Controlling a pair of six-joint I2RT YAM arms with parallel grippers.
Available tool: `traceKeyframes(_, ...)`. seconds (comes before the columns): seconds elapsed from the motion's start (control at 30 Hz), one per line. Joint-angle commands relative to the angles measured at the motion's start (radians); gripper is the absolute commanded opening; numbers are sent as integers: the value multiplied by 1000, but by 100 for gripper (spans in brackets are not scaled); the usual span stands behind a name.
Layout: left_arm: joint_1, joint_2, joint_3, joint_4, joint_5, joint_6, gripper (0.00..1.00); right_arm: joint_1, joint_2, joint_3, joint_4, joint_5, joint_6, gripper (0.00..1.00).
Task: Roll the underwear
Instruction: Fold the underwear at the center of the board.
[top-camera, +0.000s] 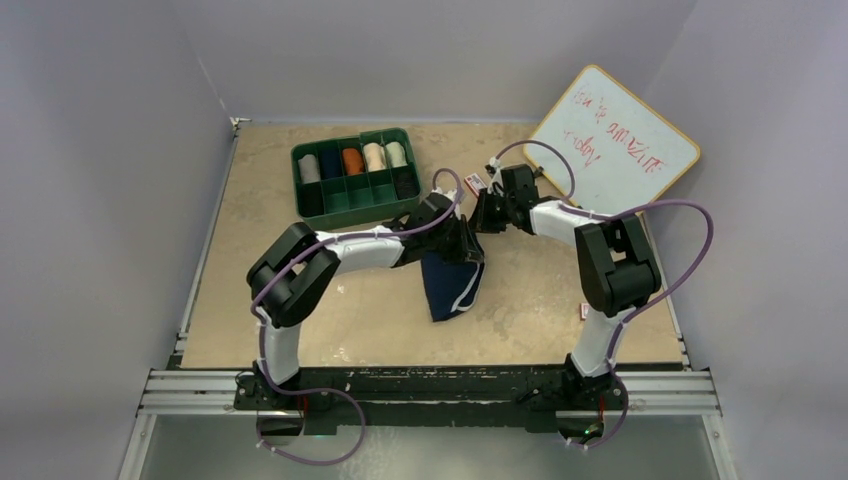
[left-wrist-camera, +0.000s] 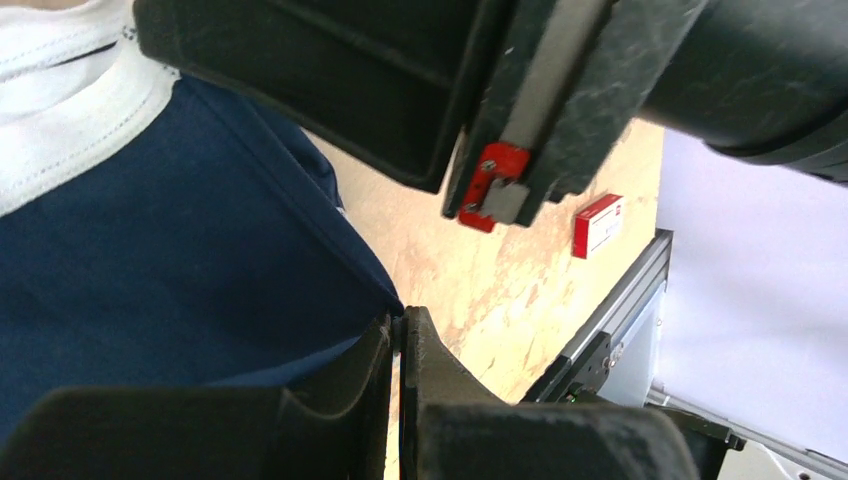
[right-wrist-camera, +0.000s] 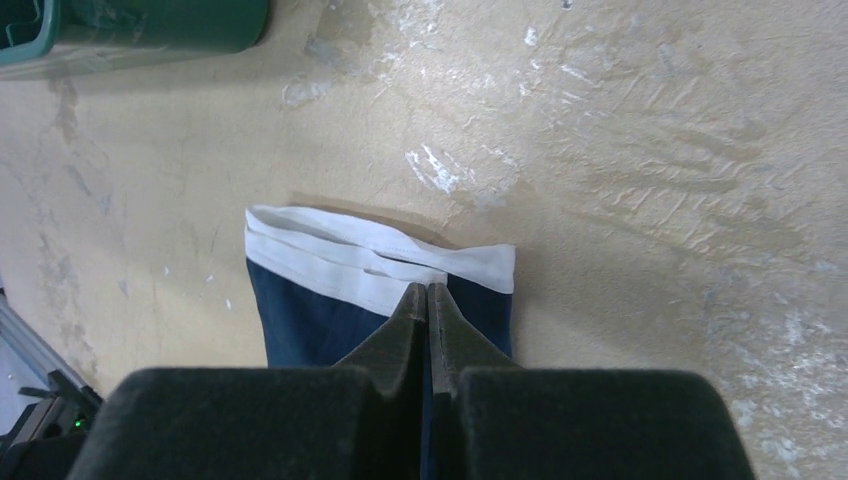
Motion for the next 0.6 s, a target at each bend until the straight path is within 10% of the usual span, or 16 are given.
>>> traceKeyframes(0.0, -10, 23, 59, 52, 30, -14, 1, -9, -33, 28, 2, 42, -30, 0)
traceKeyframes(0.3, -13, 95, 35, 176, 128, -31, 26, -13, -18, 73, -43, 178, -77, 1)
traceKeyframes(0.43, -13, -7, -47, 225, 100, -19, 43, -24, -17, 118, -107, 165, -124, 19)
traceKeyframes(0.57, -14, -137, -114, 191, 79, 29, 52, -31, -55, 94, -123, 167, -128, 58)
